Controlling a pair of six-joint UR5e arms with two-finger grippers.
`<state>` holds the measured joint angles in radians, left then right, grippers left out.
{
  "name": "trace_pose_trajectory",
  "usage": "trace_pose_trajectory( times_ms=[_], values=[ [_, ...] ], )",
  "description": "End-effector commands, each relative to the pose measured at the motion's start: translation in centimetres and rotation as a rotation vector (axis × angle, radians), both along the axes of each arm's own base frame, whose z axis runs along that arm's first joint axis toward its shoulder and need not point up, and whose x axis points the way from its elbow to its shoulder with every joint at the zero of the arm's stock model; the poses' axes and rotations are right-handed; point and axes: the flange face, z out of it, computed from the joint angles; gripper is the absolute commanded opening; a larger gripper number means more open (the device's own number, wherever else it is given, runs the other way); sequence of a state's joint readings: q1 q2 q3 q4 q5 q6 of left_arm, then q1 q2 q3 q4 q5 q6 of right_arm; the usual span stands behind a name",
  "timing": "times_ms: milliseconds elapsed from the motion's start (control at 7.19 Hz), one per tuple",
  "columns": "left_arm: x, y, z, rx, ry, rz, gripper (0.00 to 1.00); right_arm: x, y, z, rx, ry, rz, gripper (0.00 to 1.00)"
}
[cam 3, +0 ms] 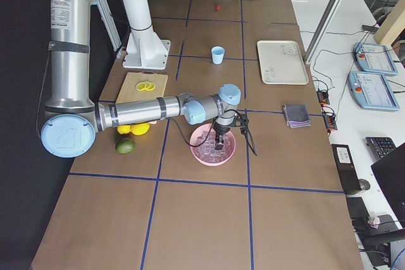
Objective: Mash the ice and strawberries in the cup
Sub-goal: 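Lower the right gripper into the ice bowl and grasp a third cube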
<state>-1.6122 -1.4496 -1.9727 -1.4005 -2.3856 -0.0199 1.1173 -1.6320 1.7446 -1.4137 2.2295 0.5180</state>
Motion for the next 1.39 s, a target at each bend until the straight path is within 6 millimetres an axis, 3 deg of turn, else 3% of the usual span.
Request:
trace_pose_trajectory(
  times_ms=[0,556,695,834,973,1251],
  values=[
    [0.0,0.0,0.0,0.0,0.001,0.0,1.0,0.3,0.1,0.3,-0.006,0.004,0.003,0.75],
    [0.0,0.0,-0.1,0.003,0.0,0.0,1.0,0.3,-0.4,1.0,-0.004,0.029,0.011,0.72],
    [0.0,0.0,-0.2,0.005,0.001,0.0,1.0,0.3,-0.4,1.0,-0.003,0.03,0.013,0.47],
    [0.0,0.1,-0.6,0.009,-0.001,0.0,1.0,0.3,-0.4,1.0,-0.004,0.028,0.011,0.12],
    [0.0,0.1,-0.6,0.009,-0.001,0.0,1.0,0.5,-0.4,0.9,-0.004,0.026,0.014,0.0],
    [0.0,0.1,-0.6,0.011,-0.001,0.0,1.0,1.4,-0.7,0.2,0.008,0.015,0.034,0.0]
  ],
)
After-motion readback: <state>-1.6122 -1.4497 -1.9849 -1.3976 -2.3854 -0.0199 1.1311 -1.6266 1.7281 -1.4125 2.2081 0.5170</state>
